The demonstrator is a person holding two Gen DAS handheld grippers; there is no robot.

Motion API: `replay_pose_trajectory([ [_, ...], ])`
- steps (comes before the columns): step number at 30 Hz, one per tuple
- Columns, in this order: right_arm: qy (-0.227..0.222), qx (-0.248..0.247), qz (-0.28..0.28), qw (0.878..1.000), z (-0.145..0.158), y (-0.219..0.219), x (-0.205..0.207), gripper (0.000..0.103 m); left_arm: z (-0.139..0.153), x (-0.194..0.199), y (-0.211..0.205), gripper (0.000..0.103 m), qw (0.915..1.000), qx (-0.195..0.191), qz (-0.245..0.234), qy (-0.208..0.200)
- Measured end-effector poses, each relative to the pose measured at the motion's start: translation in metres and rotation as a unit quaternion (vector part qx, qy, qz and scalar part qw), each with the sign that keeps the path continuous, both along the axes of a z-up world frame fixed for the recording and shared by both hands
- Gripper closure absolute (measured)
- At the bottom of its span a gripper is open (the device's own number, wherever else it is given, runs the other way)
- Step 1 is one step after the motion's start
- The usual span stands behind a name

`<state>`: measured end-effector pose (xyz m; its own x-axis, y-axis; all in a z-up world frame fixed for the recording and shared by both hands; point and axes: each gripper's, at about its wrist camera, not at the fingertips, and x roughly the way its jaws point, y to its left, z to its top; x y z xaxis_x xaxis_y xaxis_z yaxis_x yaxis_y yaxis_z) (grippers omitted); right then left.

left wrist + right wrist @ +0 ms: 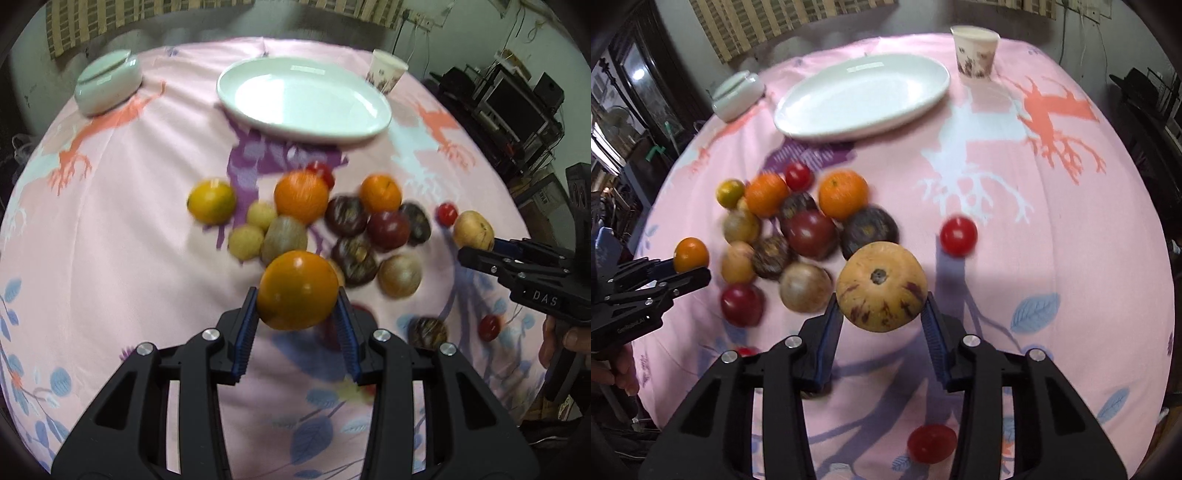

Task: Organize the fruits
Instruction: 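Carry both fruits over the white plate and open both tools to release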

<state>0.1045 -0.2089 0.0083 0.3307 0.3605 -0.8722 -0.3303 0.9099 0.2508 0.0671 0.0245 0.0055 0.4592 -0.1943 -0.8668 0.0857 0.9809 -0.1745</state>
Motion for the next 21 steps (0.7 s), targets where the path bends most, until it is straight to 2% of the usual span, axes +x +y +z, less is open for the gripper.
replay_pose_trajectory([
  [4,-0.033,0.029,0.008,0.999,0.024,0.015,0.039,0.059,0.018,0.041,-0.005,0.062,0.9998,0.000,0.001,-0.018],
  [5,-0.044,0.032,0.008,0.998,0.029,0.020,0.051,0.059,0.022,0.056,-0.007,0.062,0.9996,0.009,0.002,-0.025],
  [8,-0.067,0.032,0.017,0.997,0.032,0.038,0.093,0.059,0.022,0.108,-0.009,0.062,0.9996,-0.002,0.017,-0.024],
  [11,-0.063,0.002,0.030,0.998,0.016,0.055,0.133,0.059,0.011,0.158,-0.012,0.062,0.9995,0.009,0.029,-0.010],
  [15,-0.038,-0.019,0.040,0.998,-0.013,0.066,0.170,0.059,-0.008,0.204,-0.017,0.062,0.9991,0.032,0.025,0.009],
  [20,-0.043,-0.044,0.033,0.998,-0.027,0.070,0.187,0.057,-0.025,0.233,-0.018,0.059,0.9980,0.039,0.041,0.027],
  [21,-0.049,-0.046,0.025,0.997,-0.025,0.067,0.188,0.053,-0.024,0.234,-0.015,0.052,0.9979,0.033,0.049,0.024],
])
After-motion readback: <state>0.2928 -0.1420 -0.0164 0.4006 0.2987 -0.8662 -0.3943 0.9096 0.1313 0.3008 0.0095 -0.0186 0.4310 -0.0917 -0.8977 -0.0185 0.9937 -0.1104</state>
